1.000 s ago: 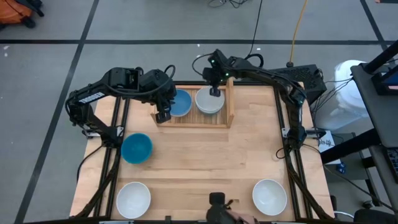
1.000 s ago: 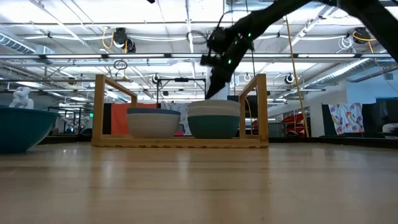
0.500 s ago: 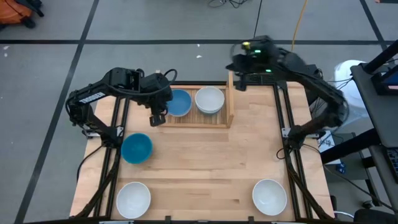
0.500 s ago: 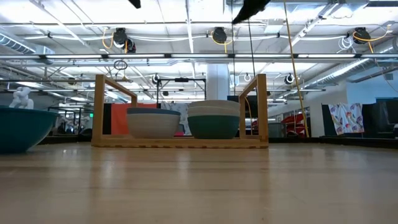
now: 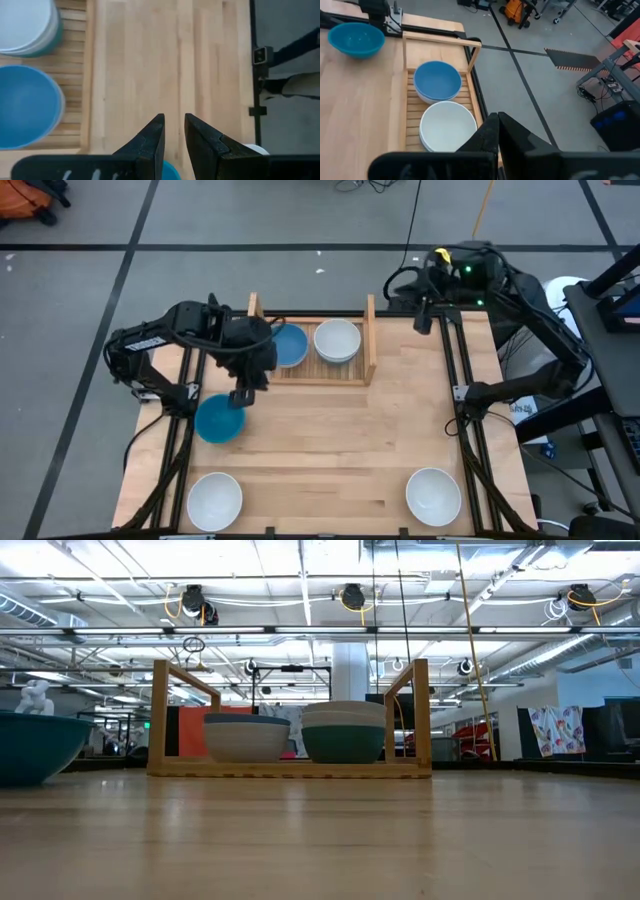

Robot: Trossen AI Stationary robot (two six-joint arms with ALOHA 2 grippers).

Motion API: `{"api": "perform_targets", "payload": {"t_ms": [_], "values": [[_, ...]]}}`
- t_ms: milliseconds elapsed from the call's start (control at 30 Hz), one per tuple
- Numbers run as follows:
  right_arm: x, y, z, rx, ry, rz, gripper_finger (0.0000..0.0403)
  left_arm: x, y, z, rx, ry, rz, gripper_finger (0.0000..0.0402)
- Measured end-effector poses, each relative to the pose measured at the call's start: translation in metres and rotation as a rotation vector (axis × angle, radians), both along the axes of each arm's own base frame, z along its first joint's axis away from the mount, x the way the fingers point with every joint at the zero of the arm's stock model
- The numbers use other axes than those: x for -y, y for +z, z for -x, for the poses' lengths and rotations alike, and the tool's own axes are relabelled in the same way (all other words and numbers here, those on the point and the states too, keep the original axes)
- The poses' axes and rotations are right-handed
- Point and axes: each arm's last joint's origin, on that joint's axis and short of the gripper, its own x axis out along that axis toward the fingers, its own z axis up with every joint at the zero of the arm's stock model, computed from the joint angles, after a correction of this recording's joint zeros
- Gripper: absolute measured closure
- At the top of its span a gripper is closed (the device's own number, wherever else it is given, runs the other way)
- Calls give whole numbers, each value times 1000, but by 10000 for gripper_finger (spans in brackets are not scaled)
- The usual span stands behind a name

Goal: Place and stack bowls onto a shelf
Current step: Stack the white bowl on the right blue bowl on the shelf

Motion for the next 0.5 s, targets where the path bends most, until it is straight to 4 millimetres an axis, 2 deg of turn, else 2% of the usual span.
{"api": "perform_targets", "payload": {"t_ms": [267,500], "values": [[-6,1,11,-19,2,-12,403,49,-1,5,-48,-62,98,323],[-7,0,11,-25,3,-15,403,98,-20,15,-196,-54,143,323]]}}
